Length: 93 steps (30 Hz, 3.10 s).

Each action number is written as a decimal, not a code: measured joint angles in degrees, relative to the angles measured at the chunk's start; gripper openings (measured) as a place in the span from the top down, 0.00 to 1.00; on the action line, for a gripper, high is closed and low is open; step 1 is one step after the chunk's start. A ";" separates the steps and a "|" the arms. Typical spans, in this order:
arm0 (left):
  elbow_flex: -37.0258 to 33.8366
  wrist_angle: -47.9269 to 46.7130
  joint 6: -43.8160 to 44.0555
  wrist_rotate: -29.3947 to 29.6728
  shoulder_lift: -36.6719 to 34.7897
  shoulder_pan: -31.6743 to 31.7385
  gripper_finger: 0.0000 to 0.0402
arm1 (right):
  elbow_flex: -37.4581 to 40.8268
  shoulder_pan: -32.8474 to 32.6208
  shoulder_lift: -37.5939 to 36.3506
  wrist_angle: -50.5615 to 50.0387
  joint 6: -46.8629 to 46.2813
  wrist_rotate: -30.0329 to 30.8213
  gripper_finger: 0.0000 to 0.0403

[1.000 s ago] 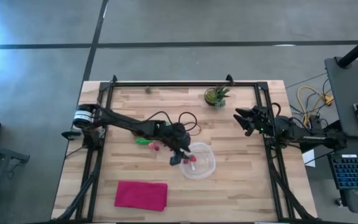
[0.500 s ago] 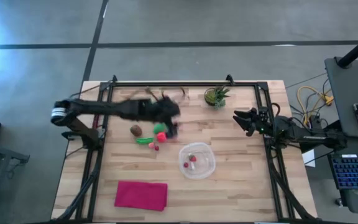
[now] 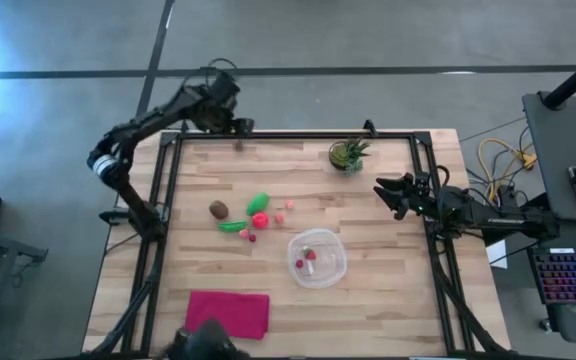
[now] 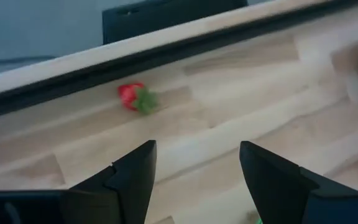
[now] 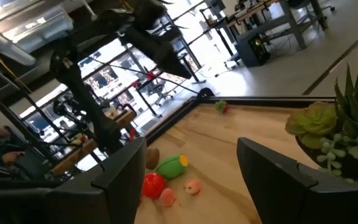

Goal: Pick and placing Produce into tupperware
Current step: Put the strawberry into the container

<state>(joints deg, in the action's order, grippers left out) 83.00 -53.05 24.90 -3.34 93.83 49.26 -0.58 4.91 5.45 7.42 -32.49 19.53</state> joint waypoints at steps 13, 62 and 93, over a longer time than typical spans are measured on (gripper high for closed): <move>5.41 -1.87 -17.80 14.84 8.28 4.20 0.46 | 0.00 0.00 -0.04 0.04 -0.16 0.04 0.40; 9.18 -2.88 7.73 6.72 26.48 3.44 0.46 | 0.04 0.00 -0.04 -1.25 -0.03 0.00 0.40; 8.84 -3.76 -3.59 8.89 22.38 -2.08 0.66 | 0.04 0.00 -0.04 -1.22 -0.09 -0.02 0.40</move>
<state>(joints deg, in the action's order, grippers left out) 91.84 -56.81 21.31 5.55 116.21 47.18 -0.54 4.91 5.41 6.20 -32.58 19.51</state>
